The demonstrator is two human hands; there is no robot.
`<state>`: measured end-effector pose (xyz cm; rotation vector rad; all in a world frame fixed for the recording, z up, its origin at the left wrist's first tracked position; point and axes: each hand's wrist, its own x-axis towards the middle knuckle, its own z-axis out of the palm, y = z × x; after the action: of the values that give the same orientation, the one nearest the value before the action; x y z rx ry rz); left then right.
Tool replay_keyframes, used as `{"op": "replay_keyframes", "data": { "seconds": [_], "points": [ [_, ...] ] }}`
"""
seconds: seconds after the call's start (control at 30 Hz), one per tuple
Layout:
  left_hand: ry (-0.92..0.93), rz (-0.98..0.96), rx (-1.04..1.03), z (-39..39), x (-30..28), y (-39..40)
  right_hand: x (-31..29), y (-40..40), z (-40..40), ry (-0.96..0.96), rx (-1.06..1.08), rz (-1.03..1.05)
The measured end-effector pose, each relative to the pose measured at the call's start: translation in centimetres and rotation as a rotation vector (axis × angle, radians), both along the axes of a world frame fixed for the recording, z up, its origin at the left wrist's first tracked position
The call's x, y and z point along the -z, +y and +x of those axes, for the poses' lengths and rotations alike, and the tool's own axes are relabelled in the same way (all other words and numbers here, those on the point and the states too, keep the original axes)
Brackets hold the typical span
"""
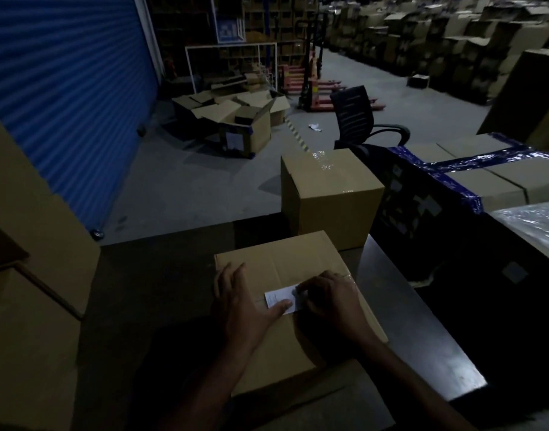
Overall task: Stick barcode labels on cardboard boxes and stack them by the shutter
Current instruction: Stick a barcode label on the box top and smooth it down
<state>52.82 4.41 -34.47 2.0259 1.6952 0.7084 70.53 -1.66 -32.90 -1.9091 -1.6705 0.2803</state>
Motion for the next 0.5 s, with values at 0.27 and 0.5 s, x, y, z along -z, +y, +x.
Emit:
{"op": "replay_keyframes", "data": {
  "seconds": [0.27,0.5],
  "points": [
    [-0.016,0.01,-0.002,-0.09,-0.07,-0.13,0.37,-0.14,0.26,0.028,0.037,0.008],
    [-0.022,0.054,-0.009,-0.14,-0.13,-0.23,0.24,0.05,0.41,0.02,0.018,0.012]
  ]
}}
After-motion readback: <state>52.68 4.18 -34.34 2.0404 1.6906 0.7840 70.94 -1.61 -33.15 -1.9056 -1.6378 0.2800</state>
